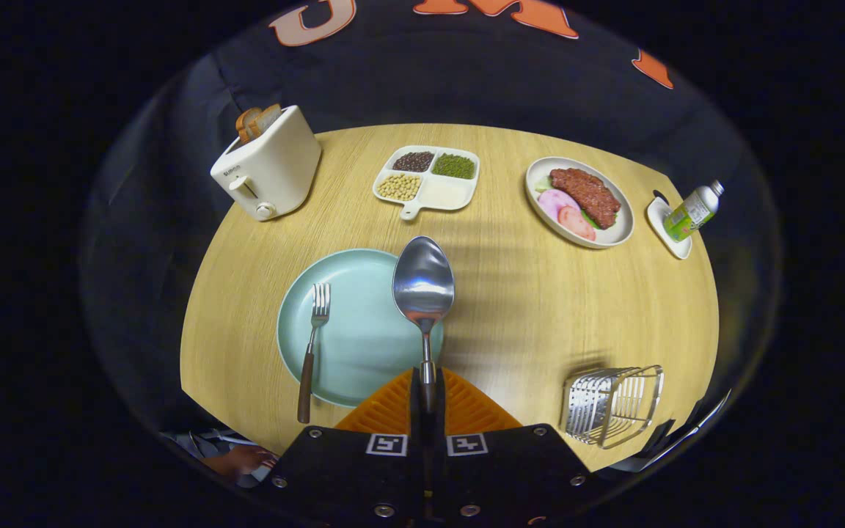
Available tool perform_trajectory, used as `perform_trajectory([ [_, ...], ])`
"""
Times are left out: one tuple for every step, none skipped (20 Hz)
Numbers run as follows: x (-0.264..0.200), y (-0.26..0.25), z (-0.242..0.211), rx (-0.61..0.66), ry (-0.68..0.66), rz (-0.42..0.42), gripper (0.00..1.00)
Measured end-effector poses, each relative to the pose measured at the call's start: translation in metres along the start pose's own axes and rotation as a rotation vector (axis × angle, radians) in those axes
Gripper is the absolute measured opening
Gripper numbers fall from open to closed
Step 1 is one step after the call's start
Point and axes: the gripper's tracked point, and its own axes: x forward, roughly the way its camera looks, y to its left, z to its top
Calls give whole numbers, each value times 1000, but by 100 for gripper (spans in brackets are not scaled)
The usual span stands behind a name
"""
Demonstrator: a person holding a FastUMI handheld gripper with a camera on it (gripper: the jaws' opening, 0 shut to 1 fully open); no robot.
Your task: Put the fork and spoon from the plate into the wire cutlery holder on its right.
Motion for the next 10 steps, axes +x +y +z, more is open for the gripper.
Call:
perform_trajectory([
  [-6,-12,0,7,-11,-12,5],
  [-19,-25,-3,19,-23,-21,5],
  [-28,-38,-5,34,-29,-27,5],
  [-35,-52,-9,48,-30,-36,5],
  [-40,-65,-12,60,-33,-51,5],
  [-46,-82,-17,65,-29,-72,5],
  [-52,-97,-23,71,-23,-90,5],
  [-57,-109,-29,79,-11,-99,5],
  [-60,-119,-35,77,5,-106,5],
  [-61,-129,-40,71,20,-116,5],
])
